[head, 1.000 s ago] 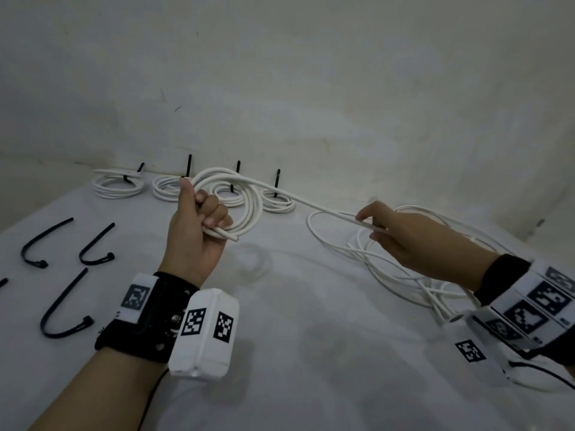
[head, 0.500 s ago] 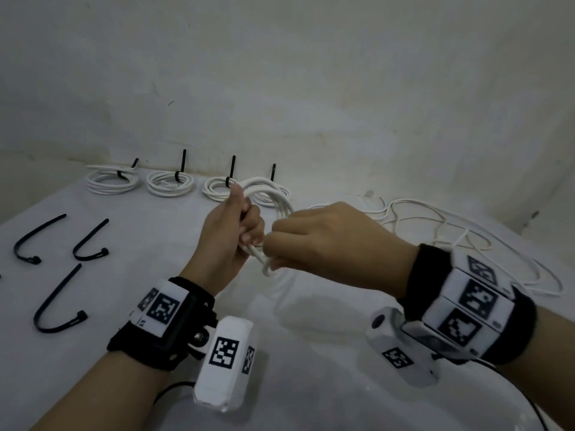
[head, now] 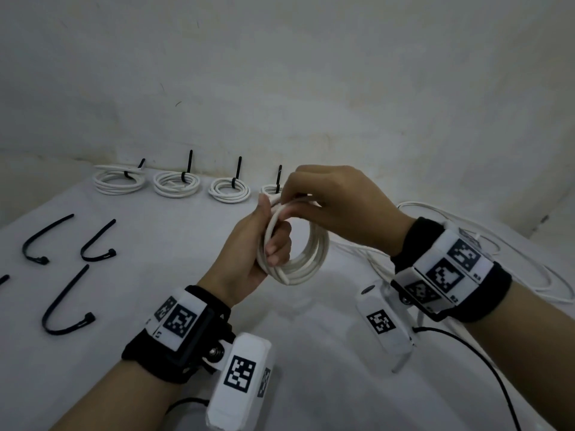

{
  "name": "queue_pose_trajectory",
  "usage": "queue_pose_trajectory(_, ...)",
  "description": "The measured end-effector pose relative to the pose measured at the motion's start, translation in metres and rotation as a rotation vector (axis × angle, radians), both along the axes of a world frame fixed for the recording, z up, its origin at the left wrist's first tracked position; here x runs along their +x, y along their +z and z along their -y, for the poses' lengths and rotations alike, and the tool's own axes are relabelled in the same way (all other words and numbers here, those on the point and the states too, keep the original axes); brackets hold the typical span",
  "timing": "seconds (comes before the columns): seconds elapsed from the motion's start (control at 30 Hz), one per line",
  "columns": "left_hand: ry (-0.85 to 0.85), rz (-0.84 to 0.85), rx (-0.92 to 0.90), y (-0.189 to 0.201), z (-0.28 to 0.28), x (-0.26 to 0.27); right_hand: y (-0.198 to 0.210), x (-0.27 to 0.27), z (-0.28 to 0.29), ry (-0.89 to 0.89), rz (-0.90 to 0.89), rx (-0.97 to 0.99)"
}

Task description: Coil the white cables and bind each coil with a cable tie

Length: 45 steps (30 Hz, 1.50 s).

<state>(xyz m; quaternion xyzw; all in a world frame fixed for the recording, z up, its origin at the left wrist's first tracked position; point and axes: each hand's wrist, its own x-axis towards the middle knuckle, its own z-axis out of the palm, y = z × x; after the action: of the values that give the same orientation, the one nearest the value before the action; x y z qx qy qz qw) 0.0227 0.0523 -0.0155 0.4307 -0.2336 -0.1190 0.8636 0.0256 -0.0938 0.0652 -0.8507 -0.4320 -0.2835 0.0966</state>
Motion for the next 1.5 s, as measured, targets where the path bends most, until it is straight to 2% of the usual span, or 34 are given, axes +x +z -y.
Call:
queue_pose_trajectory(0.23, -0.066, -0.145, -0.104, -0.006, -0.002, 0.004, -0.01, 0.012, 0.002, 0.015, 0.079, 0.088)
queue_pose_trajectory(0.3, -0.085, -0.094, -0.109, -0.007, -0.006, 0.005, -0.012, 0.015, 0.002, 0.034, 0.106, 0.117)
queue_pose_trajectory(0.37, -0.034, -0.009, -0.067, -0.008, -0.007, 0.005, -0.015, 0.016, 0.001, 0.056, 0.12, 0.122)
queue_pose_trajectory(0.43, 0.023, 0.018, -0.062, -0.009, -0.009, 0.006, -0.017, 0.015, 0.001, 0.083, 0.042, 0.126)
queue_pose_trajectory(0.53, 0.013, -0.017, -0.125, -0.006, -0.014, 0.007, -0.02, 0.011, 0.007, 0.061, -0.175, 0.057)
queue_pose_trajectory(0.6, 0.023, -0.03, -0.112, -0.004, -0.014, 0.007, -0.024, 0.011, 0.008, 0.028, -0.207, 0.009)
queue_pose_trajectory(0.73, 0.229, -0.016, 0.104, -0.001, -0.009, 0.006, -0.03, 0.015, 0.009, -0.021, -0.116, 0.029)
queue_pose_trajectory(0.87, 0.436, 0.125, 0.325, -0.001, -0.01, 0.005, -0.034, 0.015, 0.014, -0.049, -0.105, 0.038)
queue_pose_trajectory(0.97, 0.576, 0.305, 0.461, -0.003, -0.012, 0.005, -0.037, 0.014, 0.013, -0.051, -0.065, 0.056)
queue_pose_trajectory(1.1, 0.644, 0.419, 0.536, -0.005, -0.012, 0.005, -0.038, 0.014, 0.007, -0.022, -0.051, 0.057)
queue_pose_trajectory(1.2, 0.595, 0.355, 0.565, -0.006, -0.012, 0.007, -0.035, 0.013, 0.006, -0.024, -0.045, 0.017)
queue_pose_trajectory(1.27, 0.469, 0.266, 0.53, -0.006, -0.012, 0.007, -0.033, 0.014, 0.008, -0.026, -0.029, -0.03)
queue_pose_trajectory(1.37, 0.252, 0.103, 0.379, -0.002, -0.009, 0.002, -0.031, 0.015, 0.011, -0.014, -0.032, -0.034)
queue_pose_trajectory(1.43, 0.22, 0.065, 0.301, 0.001, -0.008, -0.001, -0.032, 0.014, 0.01, -0.003, -0.044, -0.005)
queue_pose_trajectory(1.5, 0.267, 0.068, 0.286, 0.001, -0.004, -0.001, -0.033, 0.013, 0.011, 0.0, -0.057, 0.022)
